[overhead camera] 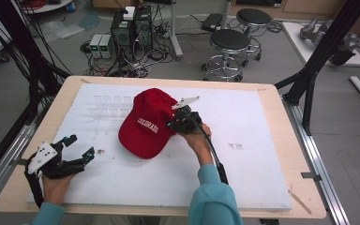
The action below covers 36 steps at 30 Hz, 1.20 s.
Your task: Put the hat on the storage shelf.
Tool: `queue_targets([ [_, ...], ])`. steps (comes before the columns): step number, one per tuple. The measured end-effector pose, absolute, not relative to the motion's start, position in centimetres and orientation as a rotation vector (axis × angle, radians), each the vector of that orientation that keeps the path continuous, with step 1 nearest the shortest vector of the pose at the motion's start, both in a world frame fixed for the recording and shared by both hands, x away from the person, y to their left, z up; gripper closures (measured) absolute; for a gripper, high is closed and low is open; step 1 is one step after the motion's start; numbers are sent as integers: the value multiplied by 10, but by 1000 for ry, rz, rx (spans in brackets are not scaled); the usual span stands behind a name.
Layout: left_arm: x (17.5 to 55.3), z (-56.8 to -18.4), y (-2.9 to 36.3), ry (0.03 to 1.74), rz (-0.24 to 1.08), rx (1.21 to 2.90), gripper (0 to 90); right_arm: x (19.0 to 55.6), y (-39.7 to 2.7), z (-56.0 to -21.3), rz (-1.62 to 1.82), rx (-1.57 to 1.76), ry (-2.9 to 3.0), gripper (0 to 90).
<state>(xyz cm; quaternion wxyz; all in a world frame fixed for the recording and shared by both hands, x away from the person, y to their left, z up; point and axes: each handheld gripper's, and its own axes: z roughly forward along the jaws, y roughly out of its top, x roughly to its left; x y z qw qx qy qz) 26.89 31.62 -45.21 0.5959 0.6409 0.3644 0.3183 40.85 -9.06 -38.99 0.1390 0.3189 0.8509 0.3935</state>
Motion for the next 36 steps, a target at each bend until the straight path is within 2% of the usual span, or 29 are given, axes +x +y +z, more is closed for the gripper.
queue_targets([
  [3, 269, -452, 316, 848, 739, 1488, 132, 408, -91, -389, 1146, 929, 2457, 824],
  [7, 269, -452, 316, 849, 738, 1487, 132, 405, -91, -385, 1145, 912, 2440, 849],
  [36, 270, -452, 316, 852, 734, 1496, 132, 378, -114, -335, 1338, 778, 2254, 860],
])
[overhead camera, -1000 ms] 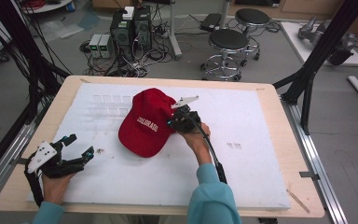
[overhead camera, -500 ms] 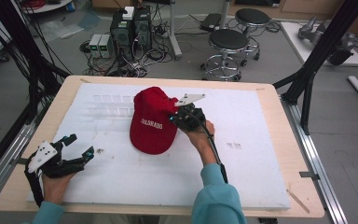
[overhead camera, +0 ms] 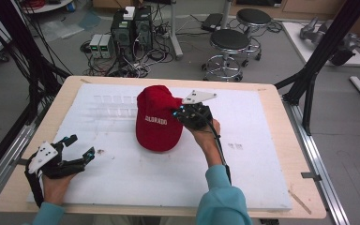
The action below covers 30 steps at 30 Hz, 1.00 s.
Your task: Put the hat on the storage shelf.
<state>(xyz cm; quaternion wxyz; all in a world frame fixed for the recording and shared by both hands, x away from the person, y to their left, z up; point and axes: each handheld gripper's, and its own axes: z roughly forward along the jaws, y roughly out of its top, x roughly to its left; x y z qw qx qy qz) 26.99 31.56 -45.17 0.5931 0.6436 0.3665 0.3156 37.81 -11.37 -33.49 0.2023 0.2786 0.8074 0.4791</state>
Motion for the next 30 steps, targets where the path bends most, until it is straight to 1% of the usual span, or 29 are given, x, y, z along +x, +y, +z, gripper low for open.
queue_targets([
  [8, 272, -451, 316, 863, 715, 1500, 132, 371, -114, -318, 1402, 718, 2216, 860],
  [19, 275, -450, 317, 866, 669, 1520, 131, 365, -112, -312, 1433, 666, 2211, 860],
  [30, 273, -428, 309, 835, 615, 1583, 130, 357, -116, -301, 1506, 624, 2173, 861],
])
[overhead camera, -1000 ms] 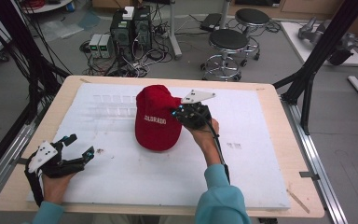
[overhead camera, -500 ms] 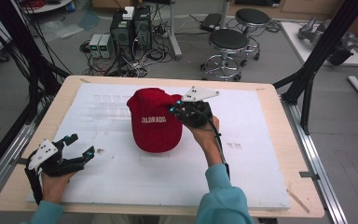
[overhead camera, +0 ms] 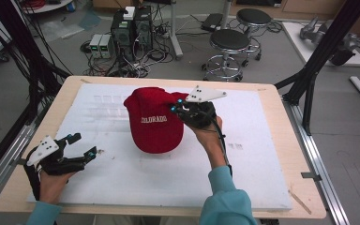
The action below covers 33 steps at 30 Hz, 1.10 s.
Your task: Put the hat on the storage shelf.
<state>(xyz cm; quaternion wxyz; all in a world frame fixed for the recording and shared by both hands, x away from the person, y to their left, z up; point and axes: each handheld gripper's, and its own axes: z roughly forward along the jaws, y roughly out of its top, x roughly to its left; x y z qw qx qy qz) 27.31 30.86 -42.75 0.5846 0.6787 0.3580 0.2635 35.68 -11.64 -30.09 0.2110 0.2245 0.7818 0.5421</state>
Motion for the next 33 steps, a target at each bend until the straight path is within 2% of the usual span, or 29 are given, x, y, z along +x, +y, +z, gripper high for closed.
queue_targets([
  [7, 276, -417, 309, 850, 552, 1623, 130, 355, -112, -296, 1507, 592, 2175, 861],
  [21, 292, -385, 294, 803, 255, 1743, 89, 355, -110, -296, 1533, 576, 2176, 861],
  [33, 308, -370, 269, 774, 163, 1794, 84, 351, -112, -293, 1547, 551, 2192, 860],
])
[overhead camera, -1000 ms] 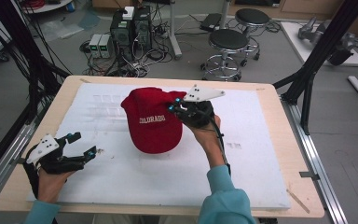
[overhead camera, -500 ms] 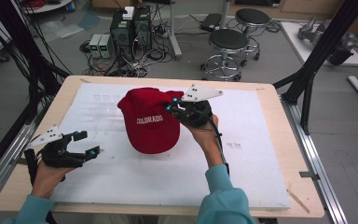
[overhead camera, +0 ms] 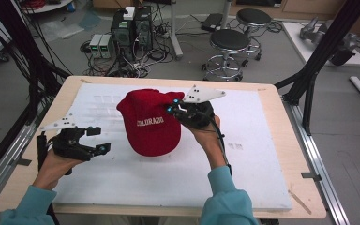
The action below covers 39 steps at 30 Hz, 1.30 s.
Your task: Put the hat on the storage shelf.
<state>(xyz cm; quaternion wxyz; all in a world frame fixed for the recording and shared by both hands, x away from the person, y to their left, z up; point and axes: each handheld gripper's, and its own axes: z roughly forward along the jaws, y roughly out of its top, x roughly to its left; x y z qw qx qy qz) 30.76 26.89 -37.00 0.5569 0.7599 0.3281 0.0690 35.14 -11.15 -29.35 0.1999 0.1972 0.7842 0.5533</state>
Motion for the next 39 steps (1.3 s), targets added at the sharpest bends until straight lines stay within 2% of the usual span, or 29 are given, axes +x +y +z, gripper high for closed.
queue_targets([
  [20, 336, -389, 244, 772, -89, 1724, 56, 346, -106, -288, 1568, 496, 2205, 860],
  [25, 342, -394, 238, 781, -113, 1718, 56, 344, -105, -287, 1571, 480, 2208, 860],
  [28, 343, -396, 235, 767, -133, 1695, 73, 344, -104, -287, 1577, 471, 2201, 860],
  [32, 345, -397, 233, 737, -168, 1646, 131, 344, -104, -287, 1580, 464, 2202, 860],
  [39, 345, -393, 231, 710, -169, 1657, 259, 343, -103, -286, 1585, 454, 2205, 860],
])
